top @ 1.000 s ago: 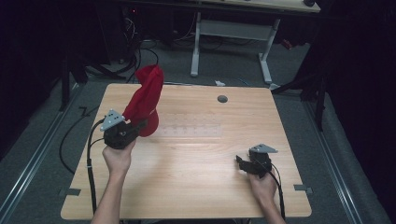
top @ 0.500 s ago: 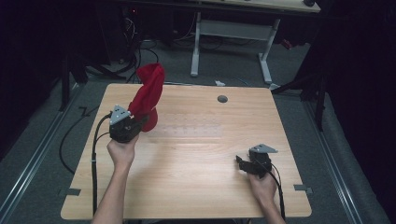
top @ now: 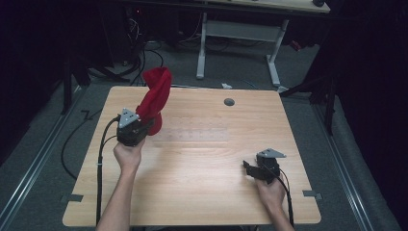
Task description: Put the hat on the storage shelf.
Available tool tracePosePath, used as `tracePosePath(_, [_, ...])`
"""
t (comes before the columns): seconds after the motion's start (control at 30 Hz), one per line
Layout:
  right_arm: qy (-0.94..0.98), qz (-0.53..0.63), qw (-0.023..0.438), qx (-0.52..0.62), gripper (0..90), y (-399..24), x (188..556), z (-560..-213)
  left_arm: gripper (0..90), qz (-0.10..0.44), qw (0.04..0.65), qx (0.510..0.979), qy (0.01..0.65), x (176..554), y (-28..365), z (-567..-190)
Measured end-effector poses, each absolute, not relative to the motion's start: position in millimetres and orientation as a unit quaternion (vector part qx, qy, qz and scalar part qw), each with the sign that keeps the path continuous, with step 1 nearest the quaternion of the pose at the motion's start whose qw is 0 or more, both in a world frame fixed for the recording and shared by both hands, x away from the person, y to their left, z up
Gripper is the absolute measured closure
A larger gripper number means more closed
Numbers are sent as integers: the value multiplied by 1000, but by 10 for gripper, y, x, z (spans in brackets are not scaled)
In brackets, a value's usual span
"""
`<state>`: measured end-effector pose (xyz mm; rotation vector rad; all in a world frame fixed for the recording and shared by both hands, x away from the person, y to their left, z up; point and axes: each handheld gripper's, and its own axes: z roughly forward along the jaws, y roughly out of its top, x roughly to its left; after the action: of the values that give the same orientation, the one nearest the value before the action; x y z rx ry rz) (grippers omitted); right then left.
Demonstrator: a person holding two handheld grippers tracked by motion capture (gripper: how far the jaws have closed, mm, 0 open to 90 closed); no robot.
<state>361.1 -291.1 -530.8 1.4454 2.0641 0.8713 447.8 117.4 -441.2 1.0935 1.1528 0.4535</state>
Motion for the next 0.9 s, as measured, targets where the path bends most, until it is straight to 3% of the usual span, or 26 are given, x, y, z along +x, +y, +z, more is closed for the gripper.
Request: tracePosePath(0.9, [753,318,234,526,366,-2909,3610,-5308,853,199,663,486,533,4576,1104,-4670])
